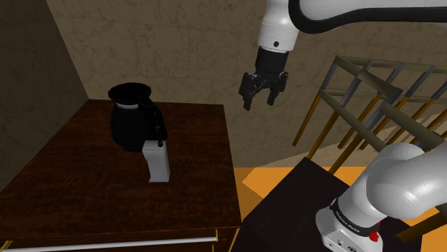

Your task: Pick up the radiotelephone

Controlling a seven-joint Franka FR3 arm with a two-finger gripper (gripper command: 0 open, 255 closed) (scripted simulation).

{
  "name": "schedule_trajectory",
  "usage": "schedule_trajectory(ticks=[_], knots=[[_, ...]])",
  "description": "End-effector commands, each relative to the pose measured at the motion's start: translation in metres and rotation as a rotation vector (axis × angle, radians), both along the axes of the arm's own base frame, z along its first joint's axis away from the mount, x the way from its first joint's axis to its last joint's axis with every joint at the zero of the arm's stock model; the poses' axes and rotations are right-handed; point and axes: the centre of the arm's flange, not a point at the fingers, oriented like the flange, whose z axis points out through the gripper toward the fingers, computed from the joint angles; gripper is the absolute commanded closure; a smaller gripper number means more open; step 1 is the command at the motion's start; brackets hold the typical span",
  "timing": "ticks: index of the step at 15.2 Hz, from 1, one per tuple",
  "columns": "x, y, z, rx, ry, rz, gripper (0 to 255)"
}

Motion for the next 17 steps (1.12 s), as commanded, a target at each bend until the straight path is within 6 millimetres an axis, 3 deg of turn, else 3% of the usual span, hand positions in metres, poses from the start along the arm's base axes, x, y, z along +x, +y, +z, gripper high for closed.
schedule_trajectory(ticks=[1, 17], knots=[[0.015, 0.022, -0.008, 0.009, 0.017, -0.021, 0], [0.140, 0.181, -0.072, 0.069, 0.145, -0.175, 0]])
